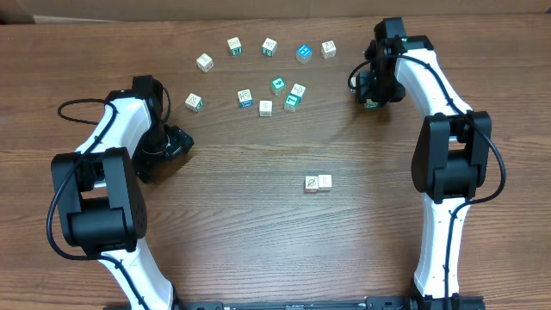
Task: Form a horizontal line
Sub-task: 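Close the right gripper on the red-lettered 'E' block and lift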
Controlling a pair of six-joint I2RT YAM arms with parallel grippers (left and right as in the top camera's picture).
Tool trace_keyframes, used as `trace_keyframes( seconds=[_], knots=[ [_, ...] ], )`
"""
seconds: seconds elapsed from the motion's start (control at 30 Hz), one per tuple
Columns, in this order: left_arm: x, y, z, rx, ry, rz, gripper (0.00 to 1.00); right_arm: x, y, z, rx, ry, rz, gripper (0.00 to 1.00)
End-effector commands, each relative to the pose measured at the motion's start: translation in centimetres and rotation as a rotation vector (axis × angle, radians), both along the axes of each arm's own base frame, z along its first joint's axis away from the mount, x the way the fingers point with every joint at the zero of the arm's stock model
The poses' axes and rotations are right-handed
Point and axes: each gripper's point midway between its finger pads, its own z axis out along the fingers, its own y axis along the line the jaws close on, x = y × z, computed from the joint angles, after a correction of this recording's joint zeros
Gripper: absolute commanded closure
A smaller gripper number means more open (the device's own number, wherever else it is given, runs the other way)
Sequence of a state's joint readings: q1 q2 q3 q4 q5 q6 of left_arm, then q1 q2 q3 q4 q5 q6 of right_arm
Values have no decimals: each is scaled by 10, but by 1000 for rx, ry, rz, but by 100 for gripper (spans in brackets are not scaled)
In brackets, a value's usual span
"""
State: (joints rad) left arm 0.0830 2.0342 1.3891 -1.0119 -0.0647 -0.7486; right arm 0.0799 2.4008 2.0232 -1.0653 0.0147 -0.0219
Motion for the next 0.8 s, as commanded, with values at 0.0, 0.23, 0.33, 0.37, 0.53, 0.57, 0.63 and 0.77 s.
trace_keyframes(
  seconds=[0.0,0.23,0.33,0.37,0.53,0.57,0.63,0.77],
  knots=[
    [-1,3,1,19,0,-13,0,0,-8,-1,-44,-2,-7,43],
    [-1,3,1,20,0,-13,0,1,-7,0,-44,-5,-6,60],
    [-1,3,1,20,-1,-14,0,-1,-7,0,-44,0,-6,72],
    [-1,3,1,19,-1,-13,1,-1,-7,0,-44,1,-6,74],
    [-1,3,1,20,0,-13,1,-6,-9,3,-51,23,-29,80],
    [-1,3,1,20,-1,-13,1,-7,-12,5,-63,24,-58,80],
    [-1,3,1,20,-1,-14,0,-9,-15,15,-75,31,-90,86],
    [-1,3,1,19,0,-13,0,-13,-12,40,-59,42,-111,89]
  ],
)
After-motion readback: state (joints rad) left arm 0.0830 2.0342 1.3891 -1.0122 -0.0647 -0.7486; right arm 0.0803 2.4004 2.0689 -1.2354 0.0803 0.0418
